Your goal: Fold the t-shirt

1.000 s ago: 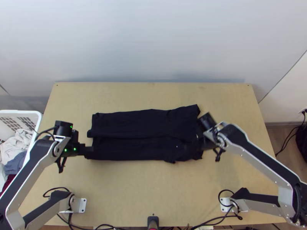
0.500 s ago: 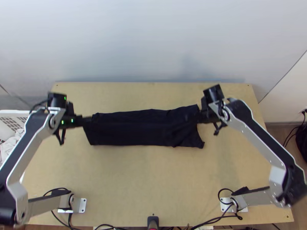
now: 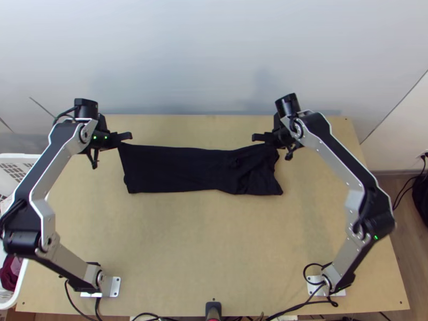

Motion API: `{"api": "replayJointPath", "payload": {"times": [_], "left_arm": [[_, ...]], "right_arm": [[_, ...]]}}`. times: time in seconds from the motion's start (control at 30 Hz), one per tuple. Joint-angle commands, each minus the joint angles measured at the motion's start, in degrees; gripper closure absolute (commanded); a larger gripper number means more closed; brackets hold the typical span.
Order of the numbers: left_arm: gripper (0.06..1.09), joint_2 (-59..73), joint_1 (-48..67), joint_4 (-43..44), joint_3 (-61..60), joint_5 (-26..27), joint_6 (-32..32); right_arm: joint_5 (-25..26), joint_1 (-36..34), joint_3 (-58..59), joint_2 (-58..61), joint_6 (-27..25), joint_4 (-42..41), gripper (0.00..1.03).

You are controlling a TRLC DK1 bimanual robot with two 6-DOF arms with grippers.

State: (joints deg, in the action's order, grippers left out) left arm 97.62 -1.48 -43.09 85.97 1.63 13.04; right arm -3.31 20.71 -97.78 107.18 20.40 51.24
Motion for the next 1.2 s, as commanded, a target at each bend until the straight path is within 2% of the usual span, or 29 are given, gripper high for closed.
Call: {"api": "replayJointPath", "payload": {"times": [0.0,0.27,0.43,0.5,0.53,0.57,0.6,0.67,0.7,0.73,0.8,0.83,1.0,1.17], "left_arm": [[1.05,6.7,-0.28,1.78,2.53,-0.13,0.41],[1.05,9.87,-0.28,5.03,-0.28,-0.13,0.76],[1.05,11.1,-0.19,6.26,-0.72,-0.13,1.2],[1.0,11.01,-0.19,8.2,-2.04,-0.13,1.11],[0.92,10.83,-0.02,8.64,-2.57,-0.13,1.2],[0.84,10.83,0.07,8.81,-2.92,-0.13,1.38],[0.76,10.83,0.16,8.81,-3.09,-0.13,2.08],[0.5,11.01,0.33,8.55,-3.09,-0.05,2.87],[0.39,11.1,0.42,7.85,-2.74,-0.05,3.57],[0.29,11.1,0.51,7.14,-2.57,-0.05,4.01],[0.17,11.1,0.6,6.0,-2.21,0.04,4.54],[0.15,10.92,0.68,5.03,-1.78,0.04,4.54],[0.15,8.2,0.68,-2.44,-1.25,0.04,3.66],[0.14,3.98,0.86,-2.79,-8.28,-0.05,0.67]], "right_arm": [[-0.03,-1.29,-6.02,8.66,-0.63,0.0,1.0],[-0.12,-1.9,-8.22,13.94,-0.72,0.08,1.0],[-0.12,-1.81,-10.06,15.43,-0.54,0.17,0.95],[-0.12,-1.73,-10.06,15.52,-0.28,0.26,0.94],[-0.12,-1.55,-10.06,15.43,-0.36,0.35,0.87],[-0.03,-1.46,-10.06,15.34,-0.28,0.7,0.75],[-0.03,-1.29,-10.06,15.34,-0.1,0.96,0.59],[-0.03,-0.85,-10.06,15.08,-0.1,1.84,0.21],[-0.03,-0.67,-10.15,14.99,-0.1,2.11,0.08],[-0.03,-0.58,-10.33,14.99,-0.1,2.46,0.03],[0.24,-0.58,-10.33,14.29,-0.1,2.81,0.03],[0.32,-0.58,-10.5,13.85,-0.01,2.81,0.03],[0.32,0.12,-11.82,9.72,1.57,2.9,0.03],[0.32,3.46,-12.0,6.03,1.57,4.92,0.03]]}}
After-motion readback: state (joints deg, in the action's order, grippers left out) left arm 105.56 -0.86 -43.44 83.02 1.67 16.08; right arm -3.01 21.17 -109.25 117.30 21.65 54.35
